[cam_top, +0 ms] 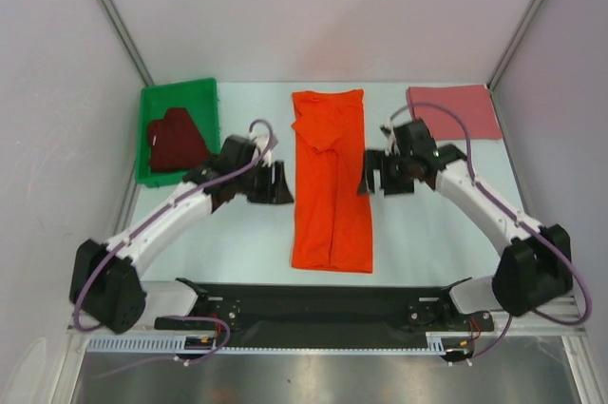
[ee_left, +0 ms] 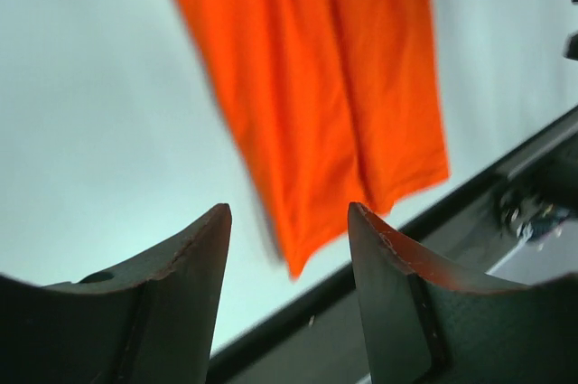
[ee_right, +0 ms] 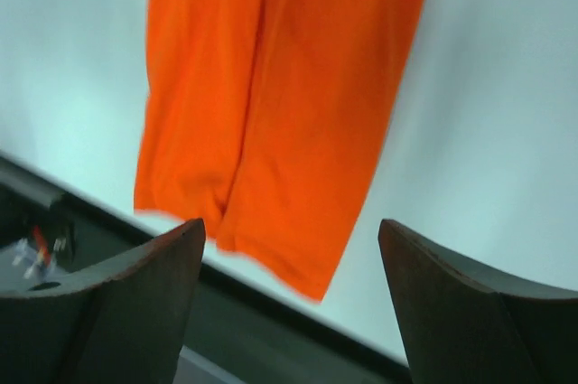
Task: Fold and stack the t-shirts
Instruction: Fold the tshirt
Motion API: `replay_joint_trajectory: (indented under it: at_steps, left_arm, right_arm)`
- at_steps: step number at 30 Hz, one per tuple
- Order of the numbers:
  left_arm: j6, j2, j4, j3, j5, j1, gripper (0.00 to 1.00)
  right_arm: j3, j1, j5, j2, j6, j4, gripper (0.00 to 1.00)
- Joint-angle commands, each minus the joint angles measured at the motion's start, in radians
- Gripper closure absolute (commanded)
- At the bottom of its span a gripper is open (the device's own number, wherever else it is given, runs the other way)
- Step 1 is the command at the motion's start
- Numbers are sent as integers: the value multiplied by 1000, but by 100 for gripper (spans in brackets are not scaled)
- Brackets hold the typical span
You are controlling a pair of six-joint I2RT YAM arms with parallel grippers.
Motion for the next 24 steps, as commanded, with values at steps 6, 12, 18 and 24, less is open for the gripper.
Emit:
replay_joint_trajectory:
  at_steps: [6, 12, 18, 24]
  left_arm:
    - [-89, -274, 45, -337, 83, -31, 42]
    - [-148, -204, 180, -438, 126, -29, 40]
    - [-201, -163, 359, -535, 169, -29, 40]
    - [-207, -101, 478, -569, 174, -29, 50]
  right_arm:
    - [-535, 21, -328, -376, 155, 149, 26]
    - [-675, 22, -296, -451, 278, 240, 35]
    - [-831, -14, -258, -520, 444, 362, 46]
    - [-928, -88, -262, -534, 406, 416, 48]
